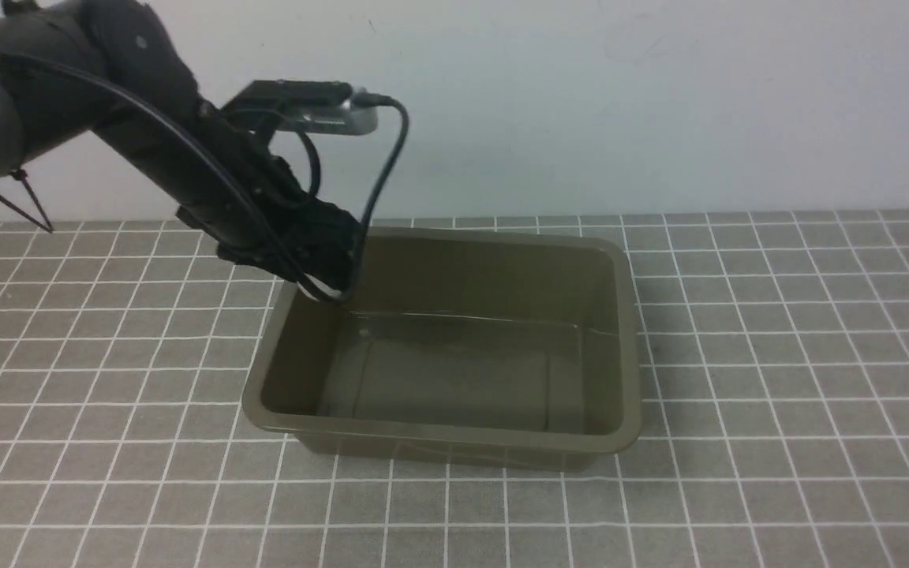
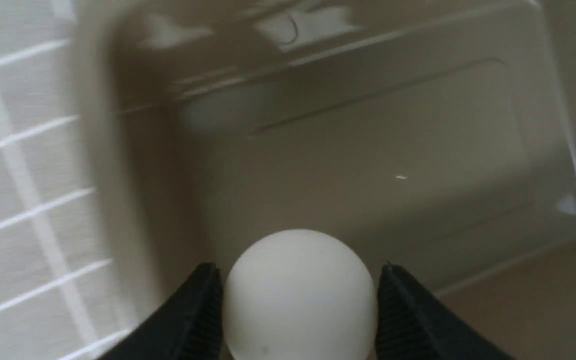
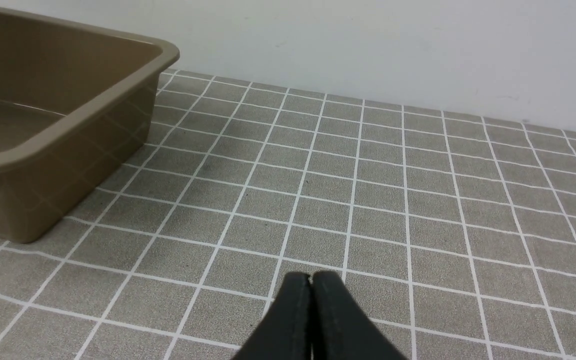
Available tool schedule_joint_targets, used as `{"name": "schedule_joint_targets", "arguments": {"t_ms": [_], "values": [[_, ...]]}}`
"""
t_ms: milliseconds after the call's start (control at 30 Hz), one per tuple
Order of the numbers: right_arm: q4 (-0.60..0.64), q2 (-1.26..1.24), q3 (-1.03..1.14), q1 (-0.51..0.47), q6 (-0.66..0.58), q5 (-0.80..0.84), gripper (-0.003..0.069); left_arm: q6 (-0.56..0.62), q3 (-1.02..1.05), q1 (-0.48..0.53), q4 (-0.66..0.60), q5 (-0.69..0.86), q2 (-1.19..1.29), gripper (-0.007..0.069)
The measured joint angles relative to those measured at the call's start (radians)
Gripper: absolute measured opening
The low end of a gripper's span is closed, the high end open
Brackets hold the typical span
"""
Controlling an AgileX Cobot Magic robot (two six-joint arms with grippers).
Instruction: Put the table tennis balls into the box on the grey coffee tablecloth.
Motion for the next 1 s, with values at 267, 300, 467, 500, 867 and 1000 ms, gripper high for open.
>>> {"name": "schedule_joint_targets", "arguments": {"t_ms": [267, 300, 467, 500, 867, 1000], "values": [[0.0, 0.0, 0.0, 0.0, 0.0, 0.0, -0.001, -0.137, -0.066, -0.056, 0.039, 0.016, 0.039, 0.0474], [0.0, 0.0, 0.0, 0.0, 0.0, 0.0, -0.001, -0.161, -0.075, -0.057, 0.067, 0.031, 0.026, 0.0451], [0.0, 0.0, 0.0, 0.0, 0.0, 0.0, -0.001, -0.255, -0.082, -0.059, 0.207, 0.09, -0.134, 0.0132], [0.0, 0.0, 0.0, 0.0, 0.0, 0.0, -0.001, -0.266, -0.068, -0.059, 0.226, 0.087, -0.214, 0.0075], [0.0, 0.0, 0.0, 0.0, 0.0, 0.0, -0.001, -0.285, 0.313, -0.106, 0.24, -0.174, -0.745, -0.0005], [0.0, 0.0, 0.0, 0.0, 0.0, 0.0, -0.001, -0.285, 0.411, -0.106, 0.24, -0.177, -0.832, -0.0005]]}}
